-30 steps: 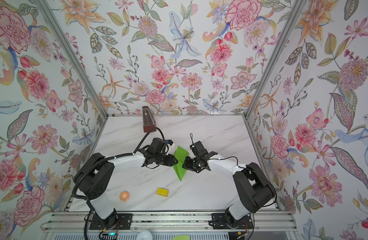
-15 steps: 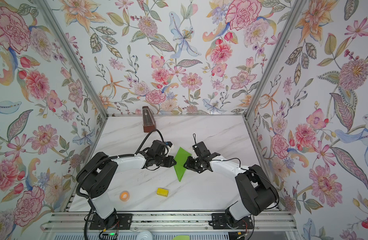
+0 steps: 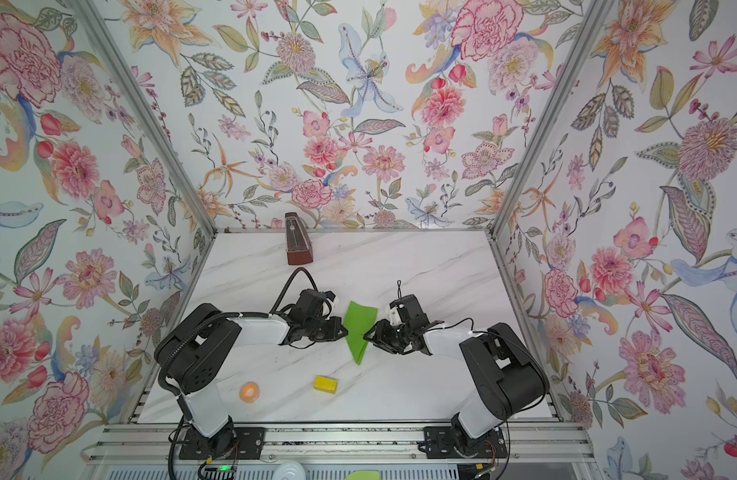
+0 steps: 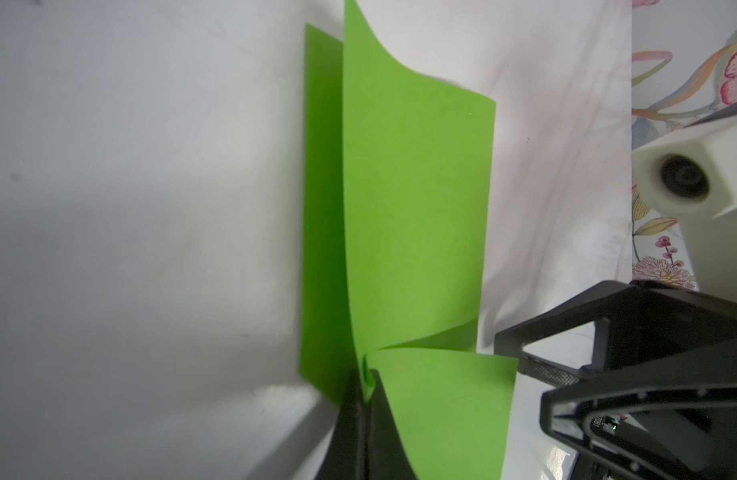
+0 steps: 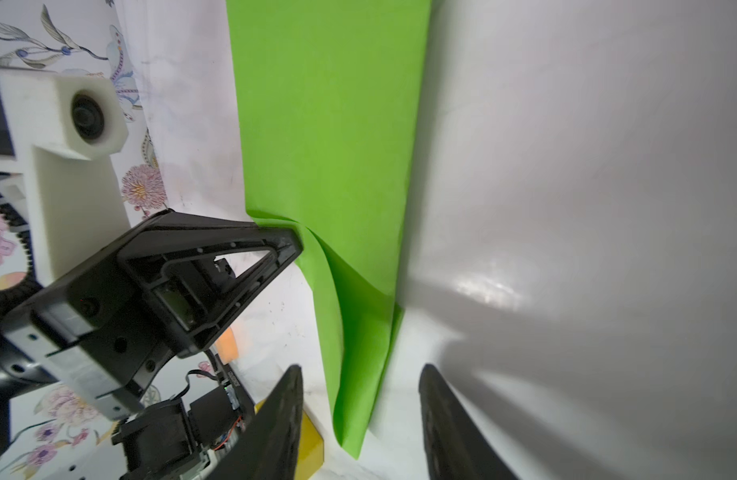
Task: Fold a paper plane with a square sheet of paper (fold left side to right side)
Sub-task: 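Move the right gripper against the green sheet's flap, pressing it toward the left gripper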
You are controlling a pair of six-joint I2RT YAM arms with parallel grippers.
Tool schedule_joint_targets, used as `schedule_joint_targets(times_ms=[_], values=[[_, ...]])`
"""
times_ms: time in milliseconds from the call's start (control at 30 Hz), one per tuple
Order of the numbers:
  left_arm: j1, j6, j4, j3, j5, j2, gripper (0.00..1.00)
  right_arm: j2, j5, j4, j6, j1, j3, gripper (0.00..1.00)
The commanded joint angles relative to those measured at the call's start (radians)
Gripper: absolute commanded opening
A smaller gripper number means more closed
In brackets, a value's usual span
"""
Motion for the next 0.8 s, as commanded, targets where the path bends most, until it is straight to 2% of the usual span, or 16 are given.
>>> schedule_joint_targets(times_ms=[0,300,633,767], values=[[0.008,-0.059,0.03,-0.03,-0.024,0.024,0.03,0.032,-0.063,0.152,0.07,-0.004,-0.035,0.48],[0.011,-0.097,0.034,-0.041,-0.029,0.033,0.01,0.033,-0.089,0.247,0.153,0.036,-0.078,0.46],[0.014,-0.108,0.033,-0.044,-0.029,0.032,0.01,-0.003,-0.064,0.255,0.188,0.083,-0.102,0.38],[0.015,-0.113,0.036,-0.047,-0.028,0.029,0.01,-0.003,-0.049,0.268,0.202,0.095,-0.117,0.29]])
